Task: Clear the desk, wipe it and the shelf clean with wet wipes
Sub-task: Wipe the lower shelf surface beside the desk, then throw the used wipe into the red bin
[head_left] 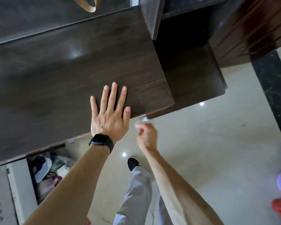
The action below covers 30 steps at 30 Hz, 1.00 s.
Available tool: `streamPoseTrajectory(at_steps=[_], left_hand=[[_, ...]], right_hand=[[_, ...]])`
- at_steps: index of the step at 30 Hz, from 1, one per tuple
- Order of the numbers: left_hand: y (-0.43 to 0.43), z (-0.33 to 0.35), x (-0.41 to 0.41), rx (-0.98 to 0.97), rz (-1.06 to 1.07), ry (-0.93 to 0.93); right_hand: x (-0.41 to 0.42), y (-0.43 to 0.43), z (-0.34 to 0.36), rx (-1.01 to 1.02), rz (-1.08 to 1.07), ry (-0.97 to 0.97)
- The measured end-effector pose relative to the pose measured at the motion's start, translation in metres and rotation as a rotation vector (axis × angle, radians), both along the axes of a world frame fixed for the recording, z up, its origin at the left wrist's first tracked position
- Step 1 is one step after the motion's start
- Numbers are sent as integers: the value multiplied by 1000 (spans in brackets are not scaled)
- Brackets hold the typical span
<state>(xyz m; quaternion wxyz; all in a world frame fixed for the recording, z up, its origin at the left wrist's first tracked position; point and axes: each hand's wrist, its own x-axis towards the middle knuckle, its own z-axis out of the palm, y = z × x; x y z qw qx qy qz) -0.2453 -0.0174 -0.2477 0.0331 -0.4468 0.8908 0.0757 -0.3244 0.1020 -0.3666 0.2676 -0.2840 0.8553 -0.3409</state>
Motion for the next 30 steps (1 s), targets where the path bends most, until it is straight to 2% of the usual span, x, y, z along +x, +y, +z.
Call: streamPoseTrajectory(at_steps=[1, 2, 6, 10, 13, 16, 21, 30], left_hand=[[0, 1, 0, 1, 0, -2], [0, 3, 0, 0, -2, -3], [2, 10, 1, 12, -42, -13], [15, 34, 0, 59, -61, -120], [59, 67, -9, 153, -147, -135], [126, 105, -36, 258, -176, -77], [237, 158, -111, 335, -288, -98], [423, 225, -291, 225, -677, 41]], right_hand=[[7, 8, 0, 74, 189, -52], [12, 17, 1, 114, 277, -95], [0, 55, 37, 86, 222, -129], [-52, 102, 105, 2, 201, 10], [-98, 141, 166, -42, 176, 144], [-139, 193, 227, -76, 116, 221], [-189, 311, 315, -183, -40, 303], [-262, 543, 372, -239, -389, 578]])
